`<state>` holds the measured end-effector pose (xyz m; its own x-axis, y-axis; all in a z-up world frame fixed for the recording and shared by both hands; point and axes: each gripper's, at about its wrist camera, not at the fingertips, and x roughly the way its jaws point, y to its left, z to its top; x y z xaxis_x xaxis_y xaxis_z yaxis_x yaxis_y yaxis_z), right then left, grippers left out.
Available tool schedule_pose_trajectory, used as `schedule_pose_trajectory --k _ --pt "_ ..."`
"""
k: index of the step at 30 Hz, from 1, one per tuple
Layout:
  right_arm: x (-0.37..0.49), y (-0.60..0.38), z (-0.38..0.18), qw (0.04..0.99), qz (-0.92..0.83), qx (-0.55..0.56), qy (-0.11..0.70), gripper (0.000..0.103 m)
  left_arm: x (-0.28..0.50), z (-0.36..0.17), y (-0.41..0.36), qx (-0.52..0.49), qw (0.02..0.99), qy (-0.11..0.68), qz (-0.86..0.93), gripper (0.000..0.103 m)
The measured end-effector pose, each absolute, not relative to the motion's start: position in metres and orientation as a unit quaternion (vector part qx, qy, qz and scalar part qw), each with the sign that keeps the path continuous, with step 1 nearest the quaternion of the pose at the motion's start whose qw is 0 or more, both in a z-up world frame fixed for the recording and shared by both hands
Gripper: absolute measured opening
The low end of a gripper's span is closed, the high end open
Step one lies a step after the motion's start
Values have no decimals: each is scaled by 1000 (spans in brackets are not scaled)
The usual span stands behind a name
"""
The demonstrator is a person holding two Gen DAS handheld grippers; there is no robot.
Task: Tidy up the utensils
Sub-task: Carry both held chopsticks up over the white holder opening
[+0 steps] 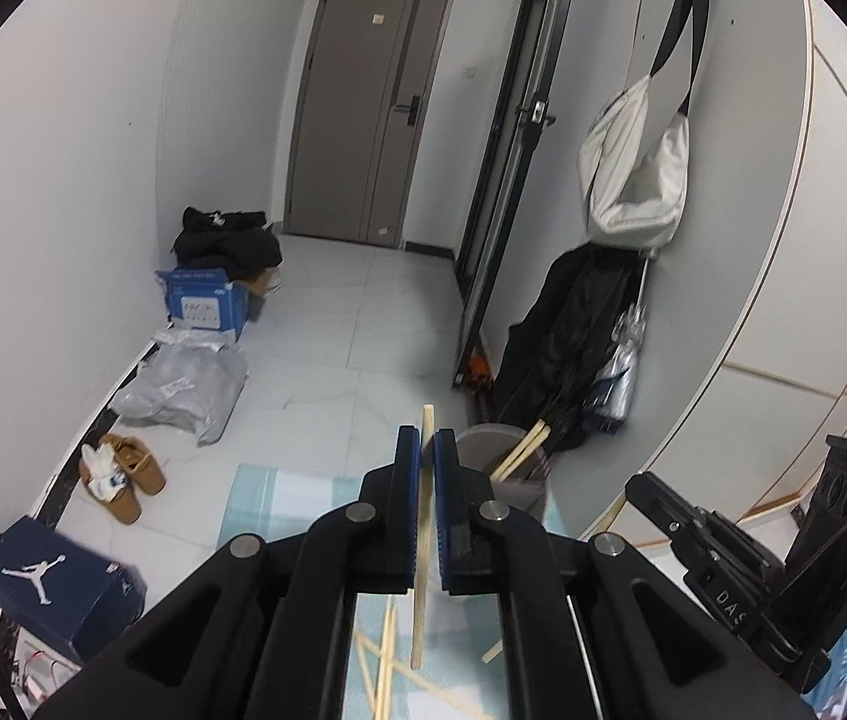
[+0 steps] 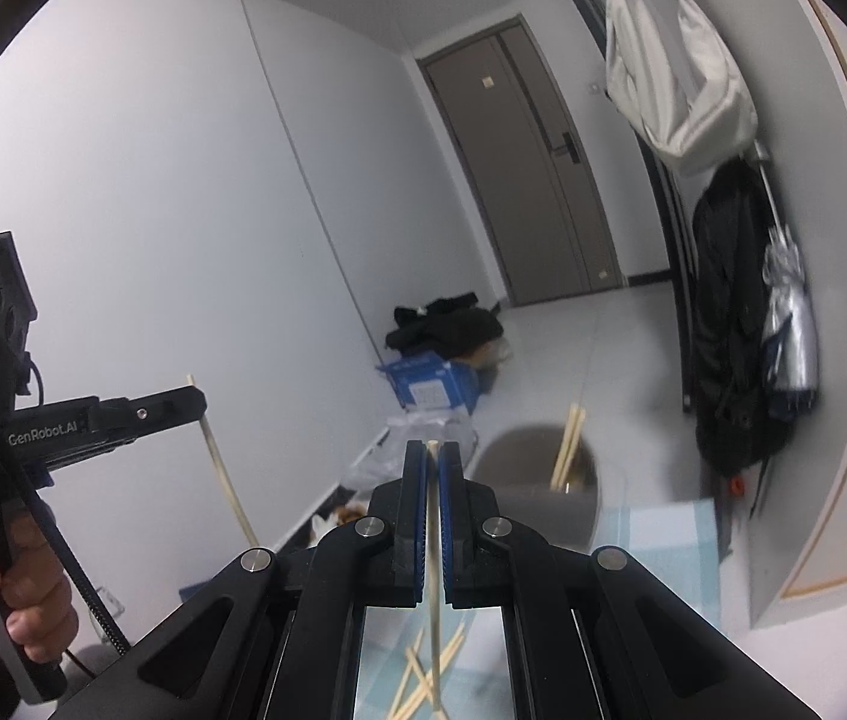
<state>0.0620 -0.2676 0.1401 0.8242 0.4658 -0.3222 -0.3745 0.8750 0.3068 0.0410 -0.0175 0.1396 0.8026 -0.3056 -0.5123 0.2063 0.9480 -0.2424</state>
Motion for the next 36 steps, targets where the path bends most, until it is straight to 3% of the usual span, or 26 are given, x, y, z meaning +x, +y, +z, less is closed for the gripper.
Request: schedule_pose_trajectory --k 15,36 --pt "141 -280 199 958 219 99 159 3 110 168 -19 -185 939 241 -160 1" --pt "218 -297 168 960 199 111 162 3 175 104 -42 -169 933 263 -179 1"
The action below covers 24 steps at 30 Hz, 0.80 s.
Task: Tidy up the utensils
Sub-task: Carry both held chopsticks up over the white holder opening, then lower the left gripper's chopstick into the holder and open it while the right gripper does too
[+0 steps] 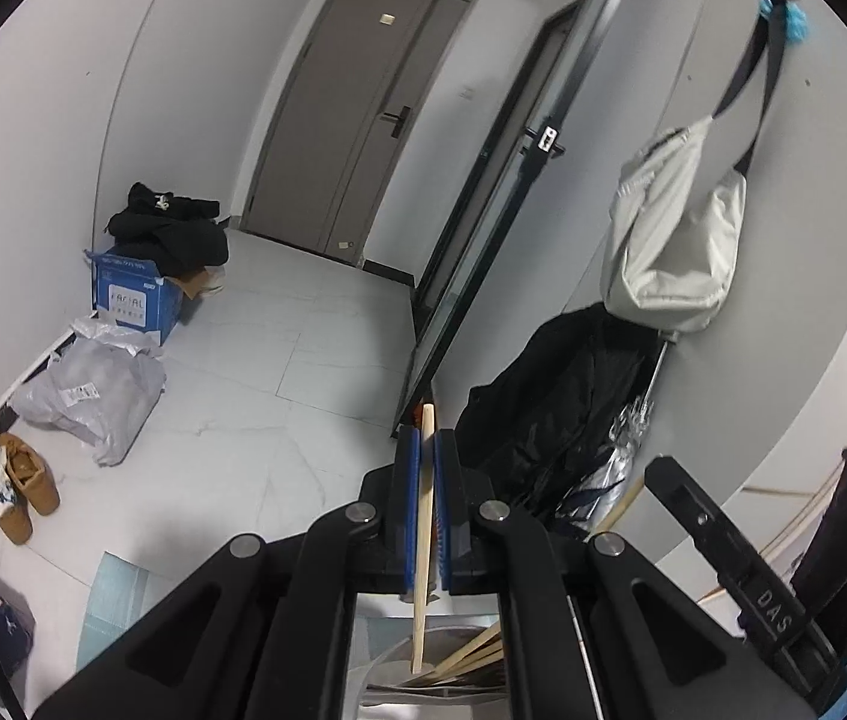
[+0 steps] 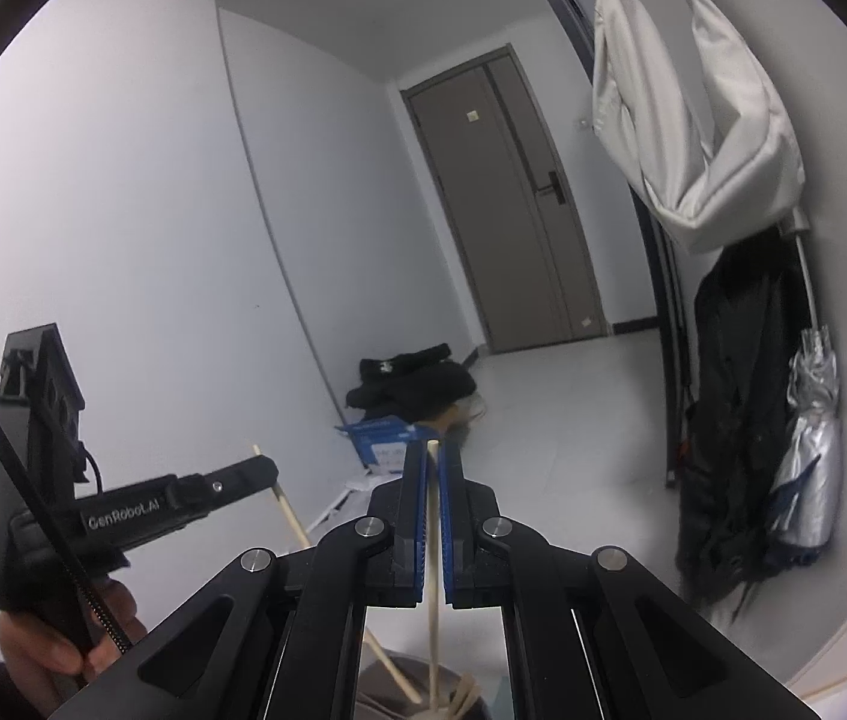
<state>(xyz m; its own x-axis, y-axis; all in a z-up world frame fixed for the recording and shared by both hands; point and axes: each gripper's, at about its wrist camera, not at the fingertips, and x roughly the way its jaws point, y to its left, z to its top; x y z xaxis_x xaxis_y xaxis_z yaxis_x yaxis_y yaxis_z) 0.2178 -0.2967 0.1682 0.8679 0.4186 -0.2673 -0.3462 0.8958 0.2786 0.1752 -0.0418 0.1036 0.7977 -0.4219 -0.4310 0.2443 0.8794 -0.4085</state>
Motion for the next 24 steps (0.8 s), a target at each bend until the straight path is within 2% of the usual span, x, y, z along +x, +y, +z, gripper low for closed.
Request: schedule_pose_trajectory --k 10,24 --pt "214 -292 140 951 219 121 182 3 160 100 -66 -74 940 252 -216 1" --pt "206 -291 98 933 246 129 227 3 152 81 -69 -64 930 281 -227 1"
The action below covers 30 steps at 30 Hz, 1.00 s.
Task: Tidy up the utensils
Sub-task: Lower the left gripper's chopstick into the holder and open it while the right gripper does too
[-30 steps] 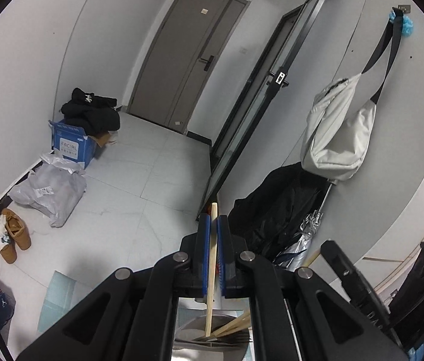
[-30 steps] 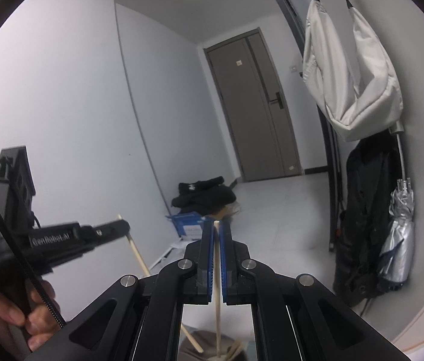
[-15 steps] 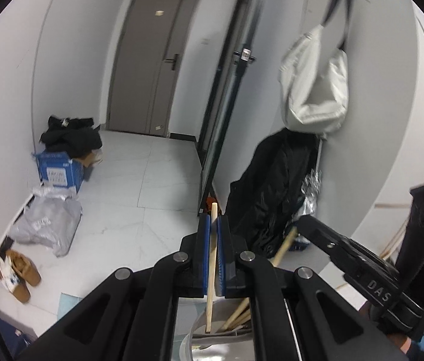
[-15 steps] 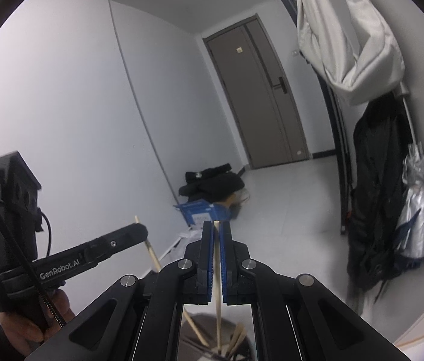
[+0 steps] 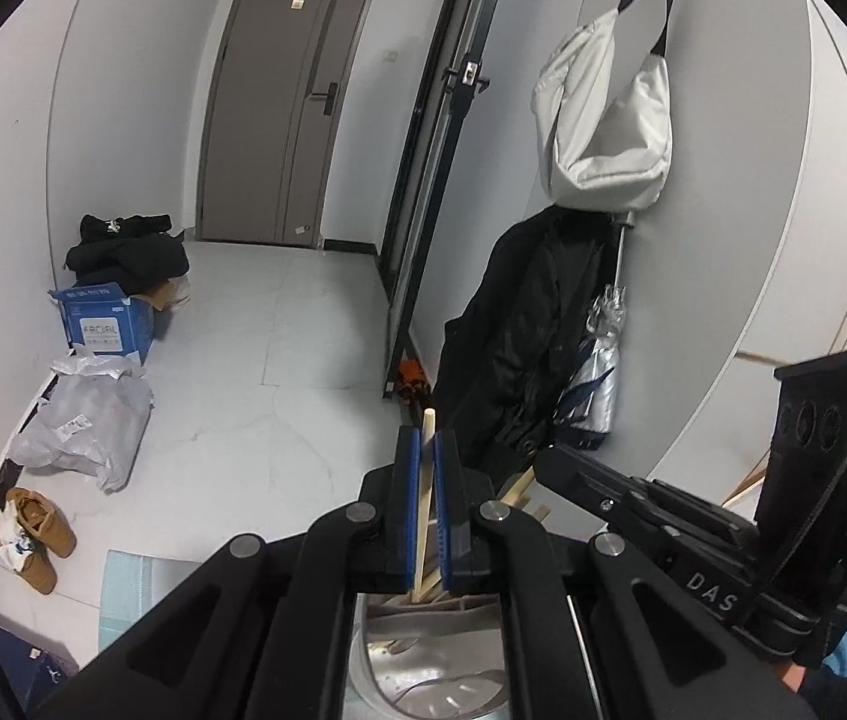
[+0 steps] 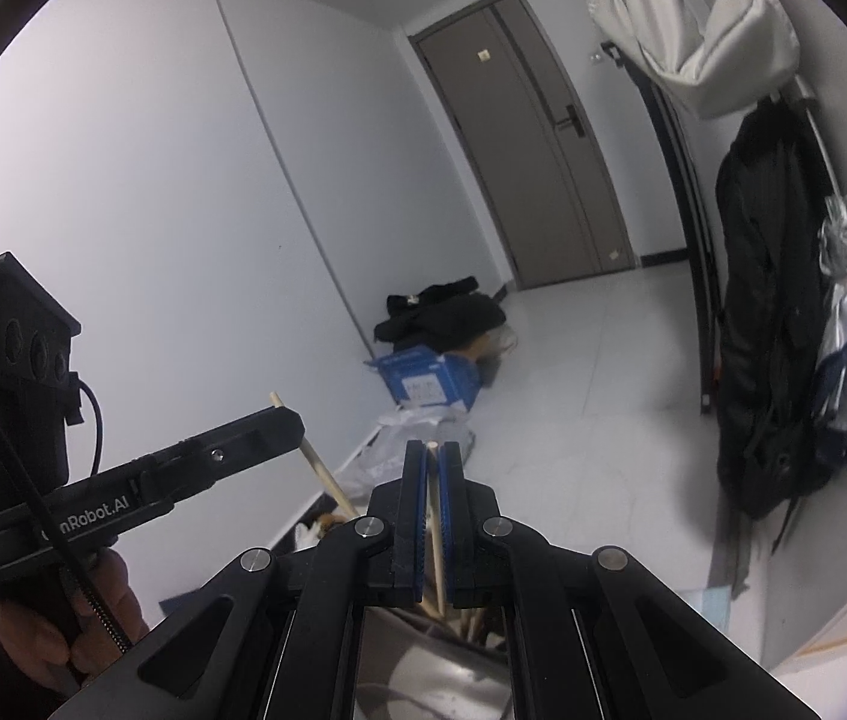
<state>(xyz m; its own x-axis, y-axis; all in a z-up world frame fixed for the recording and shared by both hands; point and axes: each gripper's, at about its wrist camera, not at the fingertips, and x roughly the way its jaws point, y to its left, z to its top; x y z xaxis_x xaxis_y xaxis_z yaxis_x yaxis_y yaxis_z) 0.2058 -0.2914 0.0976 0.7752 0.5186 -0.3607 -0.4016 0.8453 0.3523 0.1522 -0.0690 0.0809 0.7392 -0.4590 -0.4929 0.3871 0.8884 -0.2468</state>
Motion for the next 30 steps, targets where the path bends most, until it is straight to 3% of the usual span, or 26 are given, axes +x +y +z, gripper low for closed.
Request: schedule_pose_trajectory --k 6,14,17,19,21,25,30 --pt "209 -291 91 923 270 128 243 4 148 71 -84 -11 925 300 -234 1" --pt "219 -295 76 899 299 144 288 6 154 62 -64 -77 905 358 -218 6" --pt "216 -301 75 898 294 150 290 6 147 65 -60 -83 909 358 -196 28" --pt "211 -306 77 900 291 157 285 6 142 66 -57 -92 913 351 -185 50" --pt "204 -311 81 902 286 163 279 7 135 69 -53 -102 917 345 -171 55" --pt "184 -320 87 909 270 168 270 26 122 76 -48 -107 925 336 -140 62" --pt "161 -321 96 915 264 171 251 39 105 85 -35 -128 932 327 -95 78"
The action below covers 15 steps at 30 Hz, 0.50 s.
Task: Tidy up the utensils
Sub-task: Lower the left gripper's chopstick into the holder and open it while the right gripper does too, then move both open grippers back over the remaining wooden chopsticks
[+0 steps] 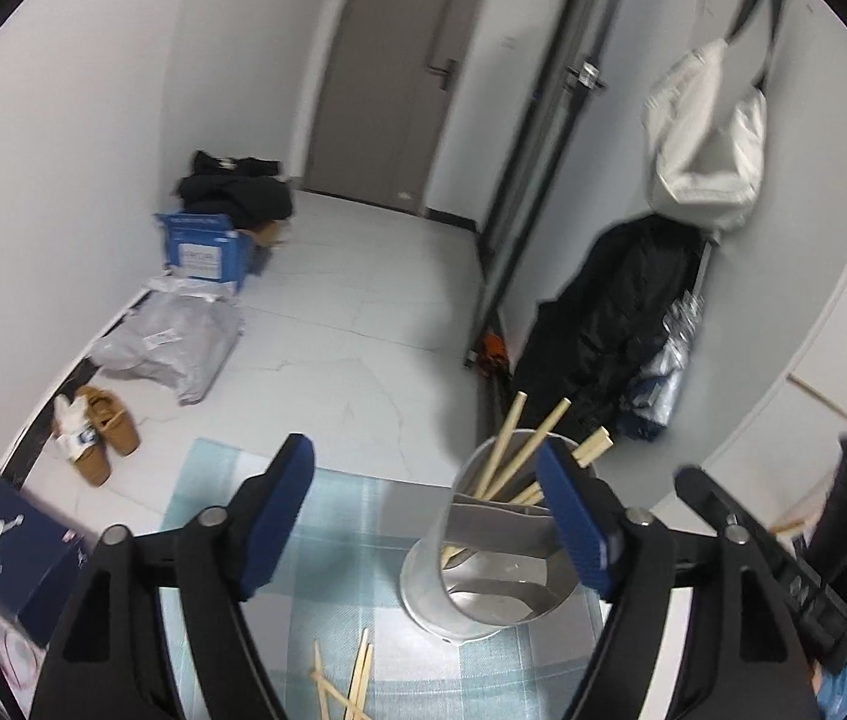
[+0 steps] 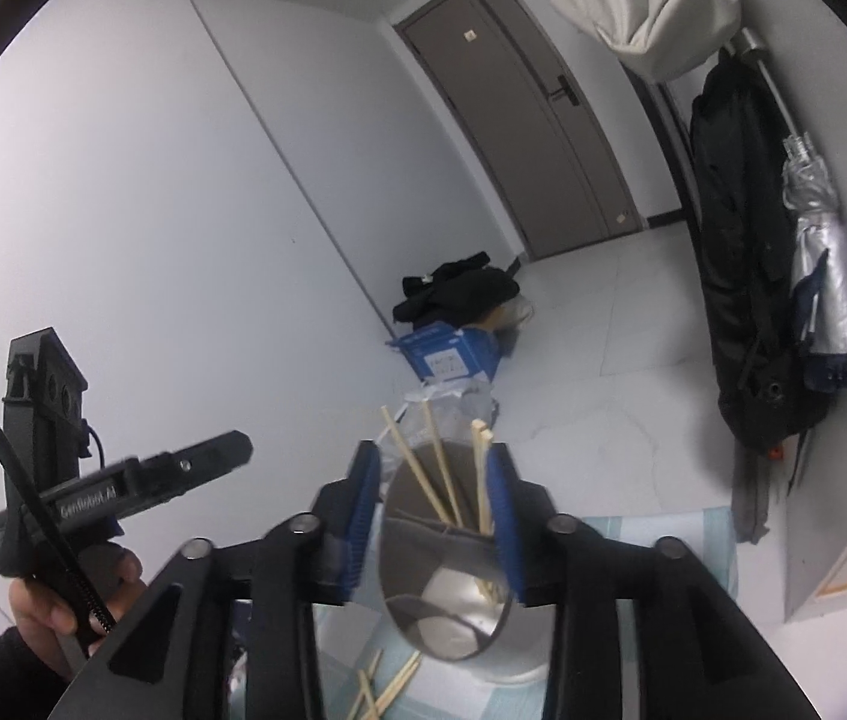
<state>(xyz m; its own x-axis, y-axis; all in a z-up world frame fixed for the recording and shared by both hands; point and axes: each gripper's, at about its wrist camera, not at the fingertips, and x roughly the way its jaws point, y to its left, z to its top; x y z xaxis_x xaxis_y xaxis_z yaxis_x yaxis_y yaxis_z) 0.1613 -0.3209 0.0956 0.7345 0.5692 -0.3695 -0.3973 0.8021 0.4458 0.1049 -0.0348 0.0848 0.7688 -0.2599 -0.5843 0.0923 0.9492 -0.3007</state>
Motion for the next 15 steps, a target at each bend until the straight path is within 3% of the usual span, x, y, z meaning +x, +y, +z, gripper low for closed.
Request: schedule_pose_trajectory --k 5,15 --pt "132 -314 100 923 251 159 245 42 84 92 -26 -136 935 316 -82 82" --pt "76 -290 114 933 252 128 222 68 36 102 -6 -132 954 265 -43 101"
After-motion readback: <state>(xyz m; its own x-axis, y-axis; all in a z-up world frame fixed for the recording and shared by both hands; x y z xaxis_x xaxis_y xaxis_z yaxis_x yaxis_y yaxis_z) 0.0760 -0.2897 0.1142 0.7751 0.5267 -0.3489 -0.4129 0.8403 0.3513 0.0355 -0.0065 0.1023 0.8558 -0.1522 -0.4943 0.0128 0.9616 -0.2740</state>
